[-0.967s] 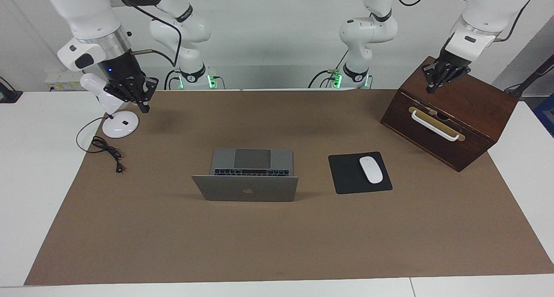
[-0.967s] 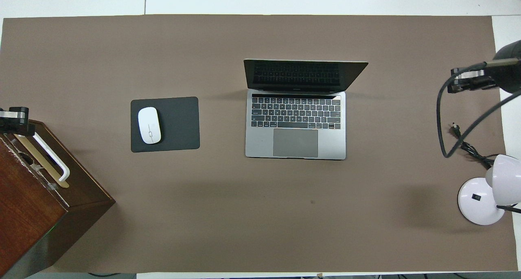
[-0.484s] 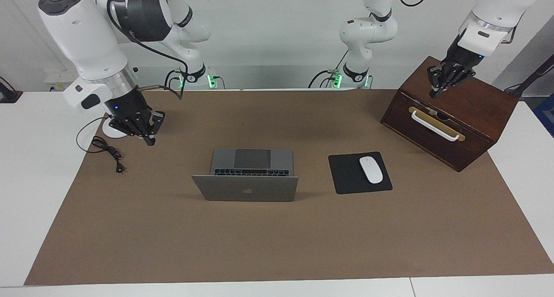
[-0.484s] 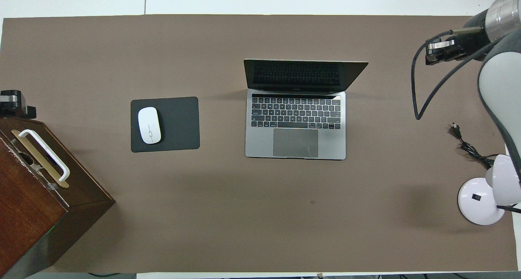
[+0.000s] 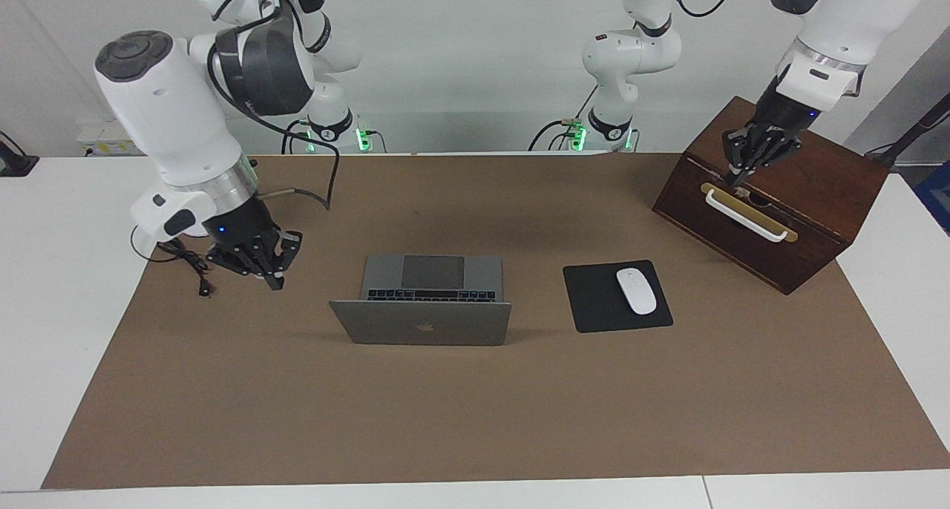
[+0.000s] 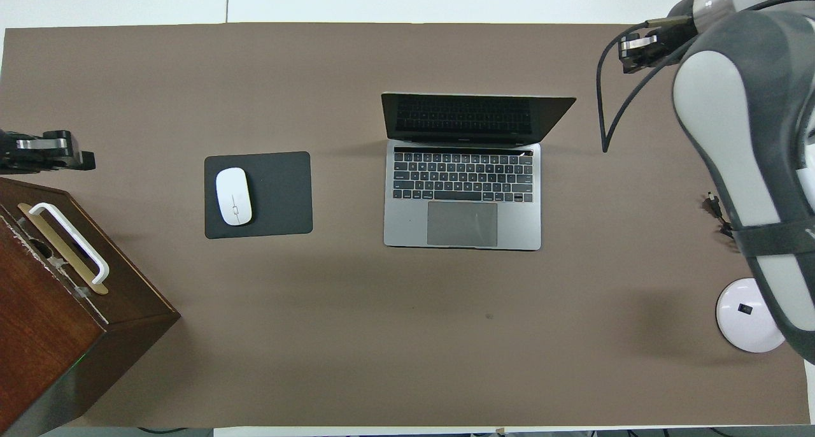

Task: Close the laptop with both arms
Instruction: 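Raise the right gripper toward the laptop screen while the left gripper advances, then place the right gripper on the screen top while the left gripper braces the laptop base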

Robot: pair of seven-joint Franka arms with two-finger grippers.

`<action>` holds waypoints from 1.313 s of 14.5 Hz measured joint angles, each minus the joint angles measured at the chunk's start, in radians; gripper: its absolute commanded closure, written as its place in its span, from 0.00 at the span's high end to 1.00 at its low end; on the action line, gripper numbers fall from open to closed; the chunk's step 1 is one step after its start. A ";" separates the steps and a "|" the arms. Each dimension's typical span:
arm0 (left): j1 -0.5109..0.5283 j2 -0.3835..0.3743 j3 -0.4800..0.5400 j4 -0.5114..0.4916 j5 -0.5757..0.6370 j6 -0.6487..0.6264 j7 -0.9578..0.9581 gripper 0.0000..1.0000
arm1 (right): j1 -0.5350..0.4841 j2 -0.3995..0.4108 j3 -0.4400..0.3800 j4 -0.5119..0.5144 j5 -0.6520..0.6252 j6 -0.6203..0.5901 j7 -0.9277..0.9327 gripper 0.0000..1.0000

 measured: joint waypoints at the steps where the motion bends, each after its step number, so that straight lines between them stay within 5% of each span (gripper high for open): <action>1: -0.022 -0.022 -0.002 -0.055 -0.004 0.059 0.000 0.00 | 0.008 0.013 0.000 0.003 0.000 0.023 0.011 0.00; 11: -0.348 -0.240 -0.012 -0.578 -0.012 0.609 -0.008 0.00 | 0.059 0.087 0.002 -0.005 0.045 0.168 0.064 0.00; 16: -0.499 -0.230 -0.013 -0.722 -0.013 0.894 -0.050 0.00 | 0.075 0.103 0.002 -0.045 0.073 0.246 0.068 0.00; 19: -0.557 -0.147 -0.011 -0.754 -0.013 1.083 -0.051 0.00 | 0.076 0.111 0.002 -0.047 0.100 0.266 0.068 0.00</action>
